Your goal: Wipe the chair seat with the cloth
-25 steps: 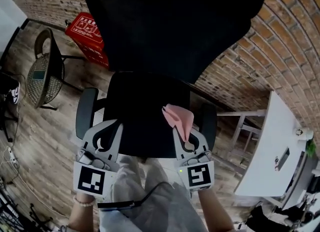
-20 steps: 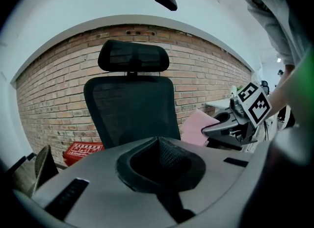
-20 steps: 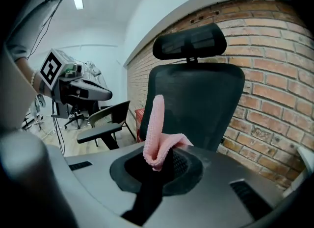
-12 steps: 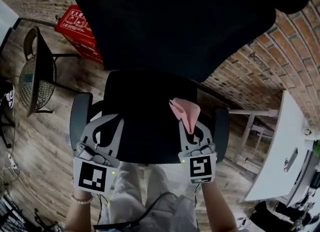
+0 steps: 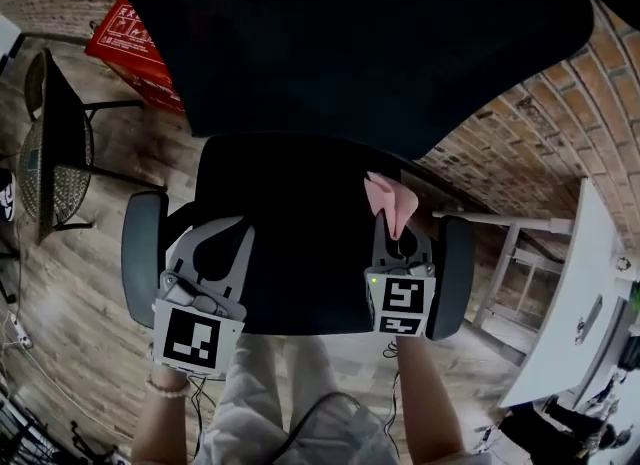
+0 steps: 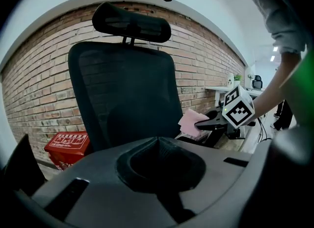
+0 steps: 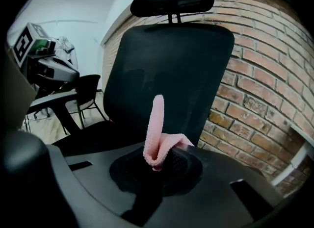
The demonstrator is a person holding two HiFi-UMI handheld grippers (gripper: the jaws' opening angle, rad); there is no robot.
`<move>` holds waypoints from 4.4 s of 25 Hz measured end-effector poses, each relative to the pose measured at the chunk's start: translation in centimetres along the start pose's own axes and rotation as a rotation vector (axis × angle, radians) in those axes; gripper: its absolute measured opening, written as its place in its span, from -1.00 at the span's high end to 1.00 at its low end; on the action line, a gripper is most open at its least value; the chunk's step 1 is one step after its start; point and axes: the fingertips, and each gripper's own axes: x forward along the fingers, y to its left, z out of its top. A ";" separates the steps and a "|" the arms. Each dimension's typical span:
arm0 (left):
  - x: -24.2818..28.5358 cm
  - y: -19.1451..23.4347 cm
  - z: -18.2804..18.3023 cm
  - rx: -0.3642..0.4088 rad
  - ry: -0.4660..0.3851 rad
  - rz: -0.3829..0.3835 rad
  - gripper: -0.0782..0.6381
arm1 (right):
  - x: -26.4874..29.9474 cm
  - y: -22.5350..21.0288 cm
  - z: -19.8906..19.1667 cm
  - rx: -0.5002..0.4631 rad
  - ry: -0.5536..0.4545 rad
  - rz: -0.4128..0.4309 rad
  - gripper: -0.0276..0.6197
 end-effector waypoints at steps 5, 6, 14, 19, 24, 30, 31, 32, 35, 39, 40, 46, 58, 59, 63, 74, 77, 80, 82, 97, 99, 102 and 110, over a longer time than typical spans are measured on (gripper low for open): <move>2.0 1.7 -1.6 -0.061 -0.016 -0.013 0.73 | 4.2 -1.2 -2.6 0.053 0.058 -0.067 0.75; 2.3 2.0 -1.9 -0.059 -0.012 -0.017 0.73 | 5.0 -1.5 -3.2 0.063 0.072 -0.084 0.75; 4.4 2.9 -4.6 -0.031 0.013 -0.046 0.73 | 9.2 -4.4 -8.1 0.067 0.206 -0.243 0.75; 4.5 3.2 -5.6 -0.019 0.020 -0.055 0.73 | 10.9 -5.0 -10.1 0.065 0.279 -0.285 0.75; 4.3 3.9 -6.0 -0.009 0.031 -0.046 0.73 | 12.7 -3.6 -10.3 0.085 0.310 -0.252 0.75; 3.8 4.0 -6.2 -0.016 0.047 -0.042 0.73 | 14.1 -0.5 -10.5 0.096 0.333 -0.168 0.75; 3.6 3.8 -6.1 -0.019 0.044 -0.039 0.73 | 14.2 0.0 -10.5 0.102 0.335 -0.152 0.75; 3.6 3.8 -6.0 -0.020 0.039 -0.034 0.73 | 14.4 0.6 -10.4 0.106 0.334 -0.136 0.75; 3.2 3.9 -5.6 -0.019 0.032 -0.022 0.73 | 15.4 2.5 -9.5 0.102 0.321 -0.085 0.75; 2.4 4.4 -5.6 -0.036 0.033 0.004 0.73 | 16.5 5.7 -8.3 0.087 0.307 0.004 0.75; 2.1 4.6 -5.6 -0.038 0.034 0.011 0.73 | 16.7 6.6 -8.0 0.078 0.304 0.028 0.75; 0.2 5.6 -6.2 -0.047 0.044 0.064 0.73 | 17.7 12.5 -5.9 -0.002 0.268 0.182 0.75; -2.5 6.6 -6.4 -0.070 0.049 0.118 0.73 | 17.8 24.4 -1.7 -0.082 0.176 0.498 0.75; -2.6 6.7 -6.4 -0.072 0.049 0.125 0.73 | 17.7 25.4 -1.4 -0.081 0.167 0.528 0.75; -3.2 7.2 -6.3 -0.082 0.044 0.148 0.73 | 16.8 28.8 -0.6 -0.095 0.145 0.629 0.75; -3.9 7.2 -6.3 -0.064 0.047 0.153 0.73 | 15.3 29.9 -2.3 -0.146 0.181 0.653 0.75; -3.5 6.8 -6.1 -0.065 0.045 0.145 0.73 | 15.2 27.7 -3.4 -0.149 0.208 0.602 0.75; -3.0 6.3 -6.0 -0.057 0.047 0.134 0.73 | 15.0 25.4 -4.5 -0.121 0.221 0.548 0.75; -2.6 5.9 -5.9 -0.052 0.048 0.127 0.73 | 14.7 23.6 -5.4 -0.113 0.235 0.510 0.75; 1.5 0.8 -3.3 0.018 0.030 0.011 0.73 | 10.3 8.0 -13.0 0.012 0.341 0.184 0.75; 2.1 0.2 -3.0 0.028 0.027 -0.006 0.73 | 9.4 6.0 -13.7 0.035 0.349 0.140 0.75; 2.8 -0.8 -2.5 0.029 0.025 -0.027 0.73 | 8.2 3.3 -14.9 0.063 0.367 0.073 0.75; 4.1 -2.7 -1.5 0.050 0.012 -0.070 0.73 | 5.4 -1.2 -17.2 0.165 0.412 -0.072 0.75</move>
